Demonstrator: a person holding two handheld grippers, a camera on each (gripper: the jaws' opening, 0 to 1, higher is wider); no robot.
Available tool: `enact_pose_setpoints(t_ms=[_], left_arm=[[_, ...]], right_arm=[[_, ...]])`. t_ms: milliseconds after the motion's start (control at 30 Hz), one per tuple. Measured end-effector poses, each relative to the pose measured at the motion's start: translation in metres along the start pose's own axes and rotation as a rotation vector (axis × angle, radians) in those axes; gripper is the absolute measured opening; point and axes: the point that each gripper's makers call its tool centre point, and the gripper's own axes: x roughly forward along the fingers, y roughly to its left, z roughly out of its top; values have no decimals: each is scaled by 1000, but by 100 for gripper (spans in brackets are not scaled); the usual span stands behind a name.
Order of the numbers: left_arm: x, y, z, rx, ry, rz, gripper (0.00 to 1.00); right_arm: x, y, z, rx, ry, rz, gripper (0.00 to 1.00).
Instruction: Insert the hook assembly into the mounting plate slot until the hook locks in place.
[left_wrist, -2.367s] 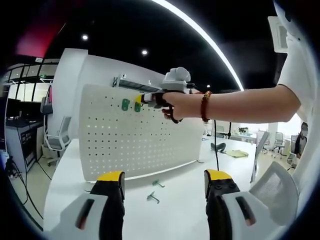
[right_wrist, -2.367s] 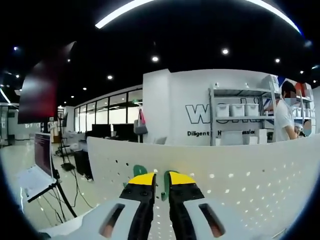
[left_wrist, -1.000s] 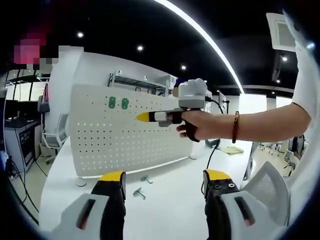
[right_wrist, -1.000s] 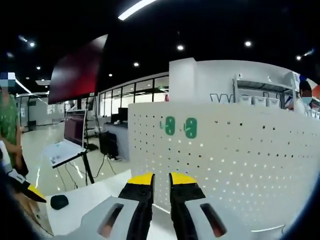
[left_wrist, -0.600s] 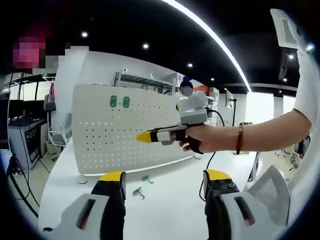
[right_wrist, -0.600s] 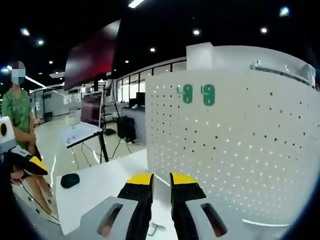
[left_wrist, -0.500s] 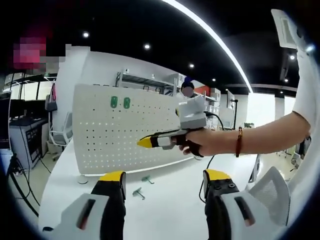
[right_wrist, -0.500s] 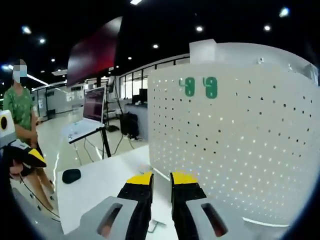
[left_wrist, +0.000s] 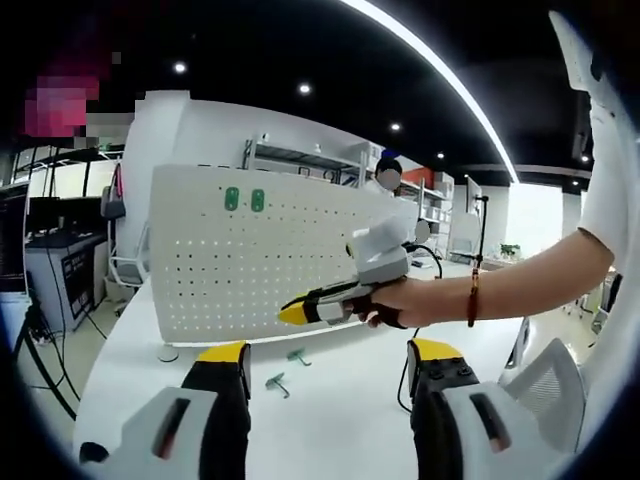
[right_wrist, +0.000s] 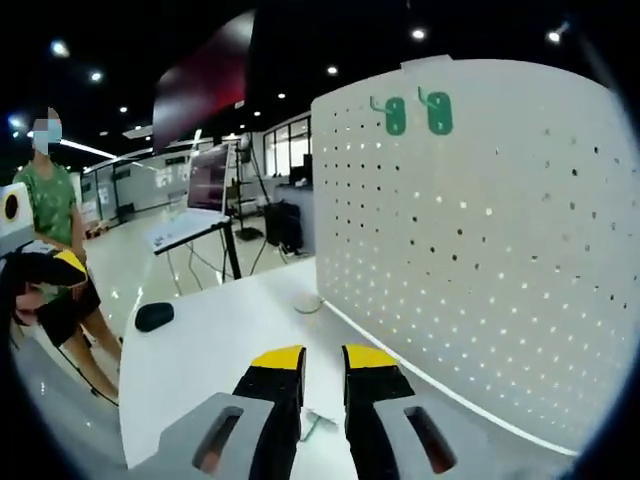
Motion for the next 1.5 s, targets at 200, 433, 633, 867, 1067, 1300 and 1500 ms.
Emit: enact_pose_setpoints(t_ms=[200, 433, 633, 867, 1067, 1300, 1500], left_arm=[[2, -1, -4, -7, 3, 24, 65], [-6, 2, -10, -18, 10, 63, 65], [-12, 5, -16, -39, 19, 87, 65], [-12, 9, -18, -50, 25, 98, 65], [-12, 12, -21, -54, 36, 106, 64], [-13, 17, -25, -55, 55, 110, 64], [-13, 22, -29, -61, 64, 112, 64]], right_arm=[[10, 2, -20, -11, 43, 41, 14], [24, 11, -45, -41, 115, 100, 14], [30, 12, -64, -39, 166, 113, 14], [33, 5, -84, -64, 237, 125, 16], [38, 1, -97, -87, 278, 138, 17], [48, -1, -109, -96, 317, 146, 15], [55, -1, -114, -93, 332, 154, 14]])
